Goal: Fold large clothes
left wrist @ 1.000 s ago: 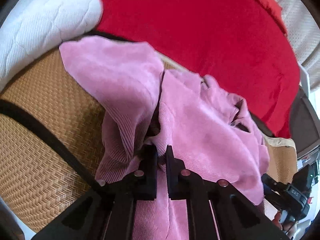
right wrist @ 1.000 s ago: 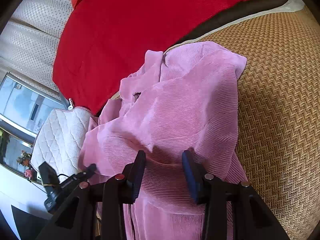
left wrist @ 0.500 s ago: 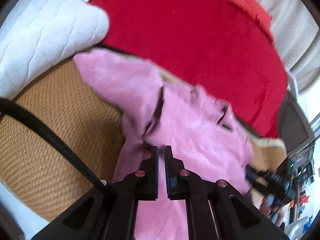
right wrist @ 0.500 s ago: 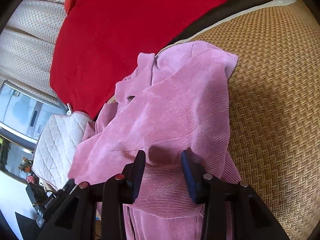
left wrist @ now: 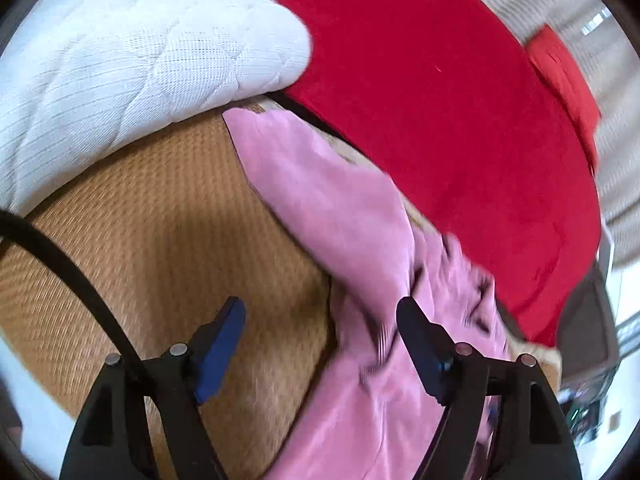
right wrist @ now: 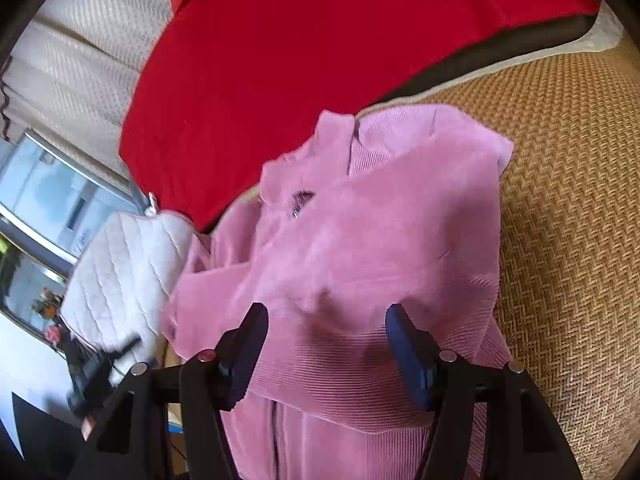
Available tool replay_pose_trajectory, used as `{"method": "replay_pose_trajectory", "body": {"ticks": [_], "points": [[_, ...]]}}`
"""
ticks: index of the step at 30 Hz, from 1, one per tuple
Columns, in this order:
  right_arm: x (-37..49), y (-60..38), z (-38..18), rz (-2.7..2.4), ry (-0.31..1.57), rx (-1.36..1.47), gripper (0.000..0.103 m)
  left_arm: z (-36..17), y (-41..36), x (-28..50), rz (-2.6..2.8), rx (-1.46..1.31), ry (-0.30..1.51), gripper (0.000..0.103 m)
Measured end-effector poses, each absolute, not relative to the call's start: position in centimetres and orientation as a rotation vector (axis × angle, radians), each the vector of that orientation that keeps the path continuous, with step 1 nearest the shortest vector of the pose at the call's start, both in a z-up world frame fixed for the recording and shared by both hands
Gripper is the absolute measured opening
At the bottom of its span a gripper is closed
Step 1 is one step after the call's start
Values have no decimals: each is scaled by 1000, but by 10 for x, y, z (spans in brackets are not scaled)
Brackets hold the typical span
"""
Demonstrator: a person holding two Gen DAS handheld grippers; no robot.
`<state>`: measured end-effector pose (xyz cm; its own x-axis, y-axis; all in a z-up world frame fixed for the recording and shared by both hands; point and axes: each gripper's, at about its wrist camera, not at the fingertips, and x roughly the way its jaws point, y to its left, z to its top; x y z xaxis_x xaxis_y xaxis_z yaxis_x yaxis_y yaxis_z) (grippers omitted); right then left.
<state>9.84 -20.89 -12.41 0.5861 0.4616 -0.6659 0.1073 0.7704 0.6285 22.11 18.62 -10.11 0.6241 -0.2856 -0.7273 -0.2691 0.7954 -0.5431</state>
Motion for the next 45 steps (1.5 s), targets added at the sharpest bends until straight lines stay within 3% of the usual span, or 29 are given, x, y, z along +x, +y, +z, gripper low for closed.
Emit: {"method": "replay_pose_trajectory", "body": {"ticks": [15,18,21,23,25,27,33,45], "points": [[112,-191,-128,190,952,565,66,-159,236,327,43,-959,919,77],[114,-189,-129,184,951,550,66,-171,229,337,7,-1003,939,59],[114,-189,-129,180,950,545,66,-182,223,345,-11,-1021,955,49],[115,-189,-130,179,949,541,66,-186,222,349,-13,-1033,948,36],[115,-189,-130,179,948,537,66,-190,222,355,-11,-1045,940,17],[115,-189,-129,179,947,535,66,-190,224,355,15,-1044,924,11],[116,-188,-130,174,947,530,66,-156,227,352,44,-942,821,4],[113,-193,-131,175,954,557,66,-27,170,298,-126,-626,613,3]]}}
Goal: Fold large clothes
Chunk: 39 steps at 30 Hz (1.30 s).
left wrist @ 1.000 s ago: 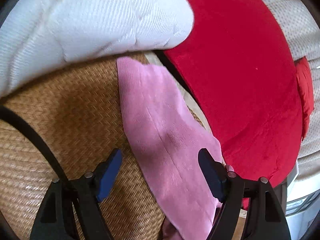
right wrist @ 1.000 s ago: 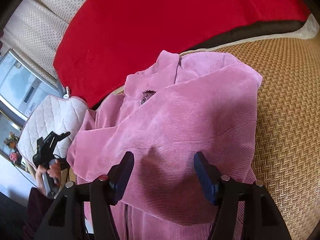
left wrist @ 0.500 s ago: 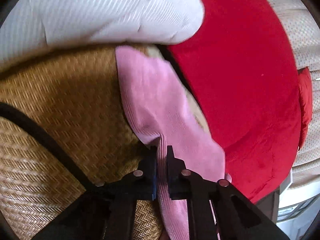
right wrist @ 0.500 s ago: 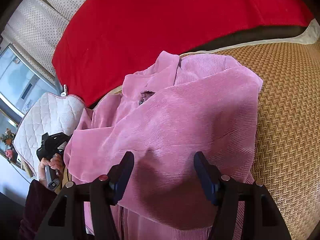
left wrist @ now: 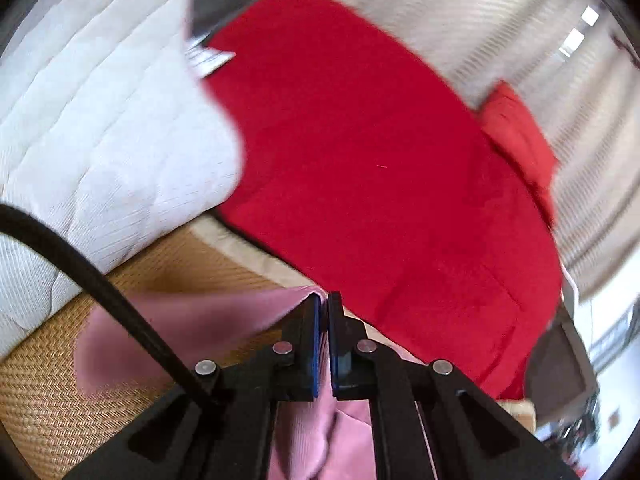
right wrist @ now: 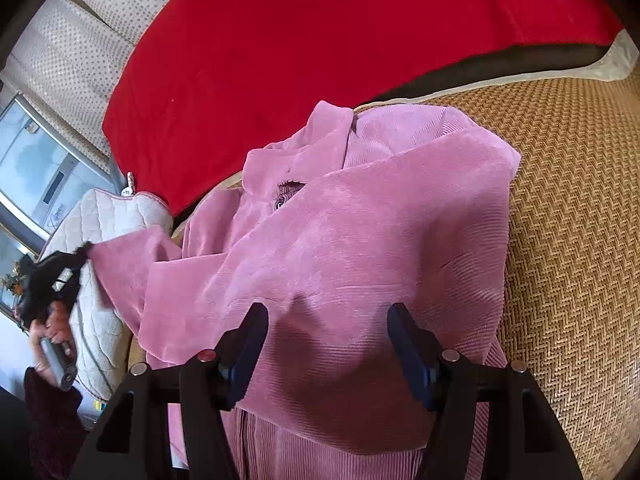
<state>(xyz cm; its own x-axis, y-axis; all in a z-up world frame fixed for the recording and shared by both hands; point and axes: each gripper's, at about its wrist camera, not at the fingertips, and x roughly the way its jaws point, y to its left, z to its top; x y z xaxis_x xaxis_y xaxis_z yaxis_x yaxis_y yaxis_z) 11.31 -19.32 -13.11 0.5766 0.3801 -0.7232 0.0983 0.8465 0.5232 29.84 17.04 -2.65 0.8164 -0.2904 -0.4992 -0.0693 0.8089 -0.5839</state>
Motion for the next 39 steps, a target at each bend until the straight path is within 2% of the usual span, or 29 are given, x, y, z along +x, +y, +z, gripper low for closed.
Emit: {"method": "replay_pose_trajectory", "body": {"ticks": [4,8,11,14,15,17,19,20,21,22,23,24,27,33,36,39], "points": [[112,-194,-131,174,954,567,66,-6,106,290,-238,-473,623,3],[110,-201,-132,177,955,614,67,-16,13,276,-389,-230,697,3],[109,-209,-132,182,957,670,67,-63,-57,264,-499,-86,851,4],[106,-216,-131,176,953,699,67,-133,-89,252,-544,-35,1074,4],[105,-217,-130,175,951,703,67,-155,-88,244,-536,-54,1130,4],[104,-219,-128,177,947,708,67,-157,-74,225,-538,-119,1053,9],[101,-222,-125,177,936,709,67,-142,-53,215,-538,-172,1043,25],[100,-224,-123,174,930,708,67,-131,-40,211,-547,-208,1008,29],[99,-225,-122,172,925,710,67,-121,-30,207,-543,-234,961,41],[98,-227,-122,170,922,715,67,-111,-14,200,-508,-250,902,49],[97,-228,-121,172,918,727,67,-101,1,199,-458,-262,848,63],[97,-229,-121,174,916,734,67,-92,12,203,-408,-272,803,71],[95,-226,-121,181,914,731,67,-79,47,223,-280,-313,774,71],[95,-213,-122,203,924,696,67,-87,87,251,-244,-453,852,72],[96,-210,-121,249,916,711,67,-95,89,258,-242,-500,861,72],[96,-205,-119,268,911,710,67,-100,84,269,-189,-426,890,69]]}}
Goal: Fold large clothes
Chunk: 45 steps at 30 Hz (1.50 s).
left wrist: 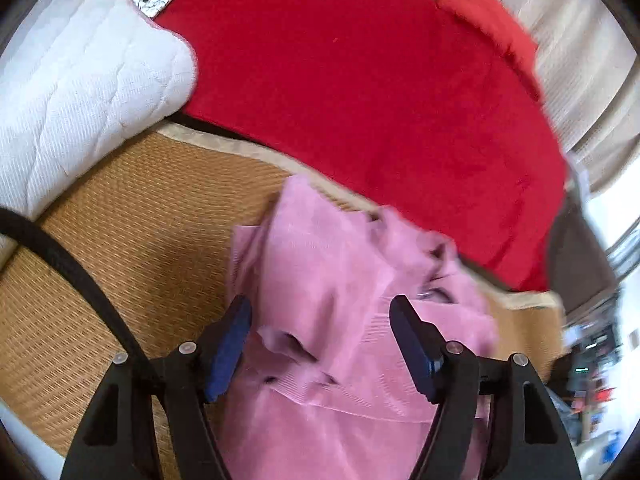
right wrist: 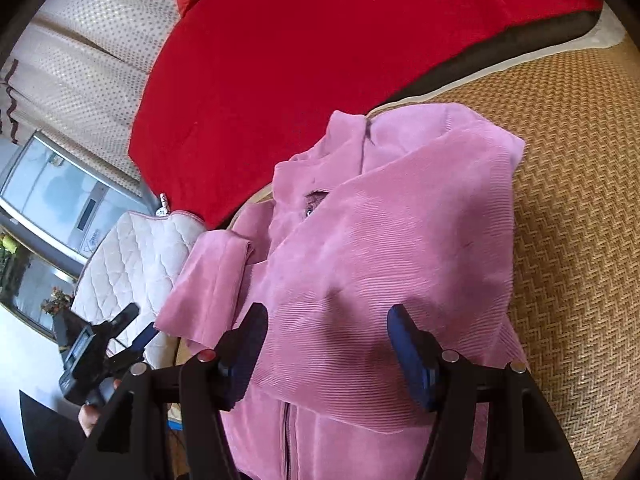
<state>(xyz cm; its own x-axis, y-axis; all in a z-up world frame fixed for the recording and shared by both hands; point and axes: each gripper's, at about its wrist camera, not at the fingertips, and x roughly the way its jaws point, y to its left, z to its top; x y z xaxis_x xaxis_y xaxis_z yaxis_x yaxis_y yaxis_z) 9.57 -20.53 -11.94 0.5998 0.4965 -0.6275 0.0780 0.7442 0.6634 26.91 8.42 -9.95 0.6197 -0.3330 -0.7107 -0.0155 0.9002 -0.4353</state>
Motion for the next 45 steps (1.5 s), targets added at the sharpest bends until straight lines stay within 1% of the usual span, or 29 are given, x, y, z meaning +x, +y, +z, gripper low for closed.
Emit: {"method": "replay_pose_trajectory", "body": {"ticks": [1,2,3,4,8,12,14,15,16,17,18,19,21,23,24,25,26,27,28,29,30,35,39,44,45], "points": [[96,-203,-119,269,911,703,67,-103,81,275,-199,-418,890,50],[97,-202,-119,269,912,699,67,-106,78,280,-211,-414,895,36],[97,-201,-119,269,914,695,67,-108,75,284,-213,-404,905,12],[97,-200,-119,271,915,694,67,-106,71,286,-215,-393,910,7],[97,-199,-117,278,910,688,67,-71,57,273,-311,-376,824,7],[97,-198,-115,312,896,709,67,-39,38,255,-513,-469,740,7],[98,-197,-117,366,890,766,67,-32,31,250,-586,-512,735,7],[99,-198,-120,423,884,837,67,-31,27,247,-623,-539,735,7],[100,-199,-125,494,873,931,73,-31,24,245,-641,-552,736,7],[100,-200,-128,544,866,1008,86,-30,22,244,-654,-566,740,7],[101,-199,-135,601,861,1110,92,-33,20,243,-664,-584,745,7],[101,-198,-141,642,862,1187,96,-36,16,243,-669,-601,755,7],[103,-194,-148,663,883,1239,96,-39,3,243,-664,-569,776,7],[102,-196,-149,609,874,1228,96,-39,-17,247,-694,-509,818,11],[101,-199,-147,591,858,1222,96,-41,-30,249,-732,-488,849,19],[100,-203,-145,574,840,1219,96,-39,-37,250,-756,-476,868,30],[99,-207,-143,554,823,1214,96,-38,-43,250,-770,-472,870,37],[97,-212,-141,529,806,1204,96,-34,-44,249,-773,-470,850,50],[95,-217,-138,508,793,1191,96,-31,-42,247,-760,-469,824,60],[94,-220,-136,497,785,1184,96,-27,-37,245,-731,-467,789,63],[93,-225,-136,487,778,1179,96,-26,-32,245,-706,-466,769,65],[91,-222,-134,486,800,1148,95,-46,18,244,-526,-508,757,65],[96,-203,-127,451,827,998,95,-74,65,236,-320,-513,751,65],[108,-180,-124,428,846,847,85,-109,84,236,-175,-534,779,65],[110,-177,-126,417,856,825,84,-114,85,237,-160,-528,788,65]]}}
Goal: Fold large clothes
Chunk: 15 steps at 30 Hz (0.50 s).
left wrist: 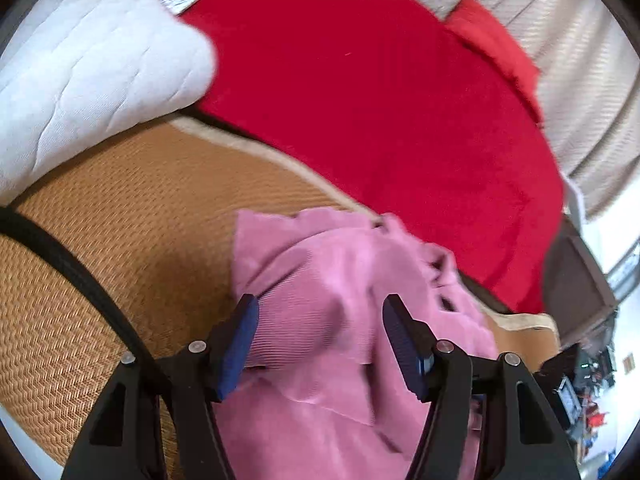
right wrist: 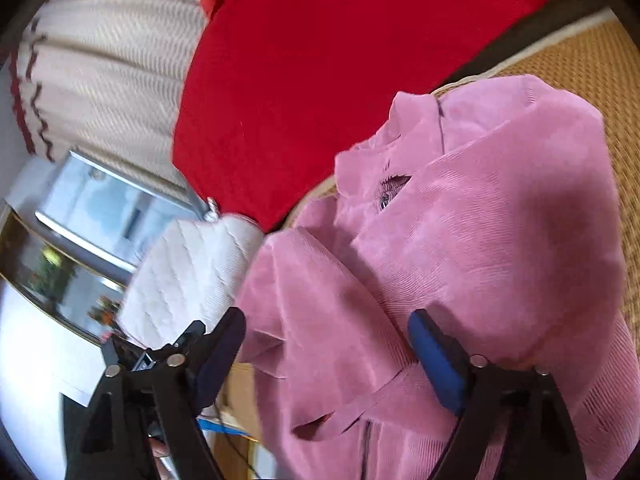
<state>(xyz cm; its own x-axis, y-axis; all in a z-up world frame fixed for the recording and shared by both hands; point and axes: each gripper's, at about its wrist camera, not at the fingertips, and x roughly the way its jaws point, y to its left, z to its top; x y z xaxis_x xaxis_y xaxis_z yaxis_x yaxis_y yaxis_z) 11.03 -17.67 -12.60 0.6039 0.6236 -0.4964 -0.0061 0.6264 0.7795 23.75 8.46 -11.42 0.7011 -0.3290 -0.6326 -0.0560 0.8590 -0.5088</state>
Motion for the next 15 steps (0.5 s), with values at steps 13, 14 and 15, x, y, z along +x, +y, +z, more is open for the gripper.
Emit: {"method": "replay_pose_trajectory", "body": {"ticks": [13,14,15], "points": [[103,-97,-122,372,892,345,11,-141,74,242,-108,-397,844,64],[98,-97,-117,377,873,352,9,-138,74,240,-101,-380,834,64],[93,-98,-113,382,851,356,8,-137,77,240,-94,-369,822,64]]}}
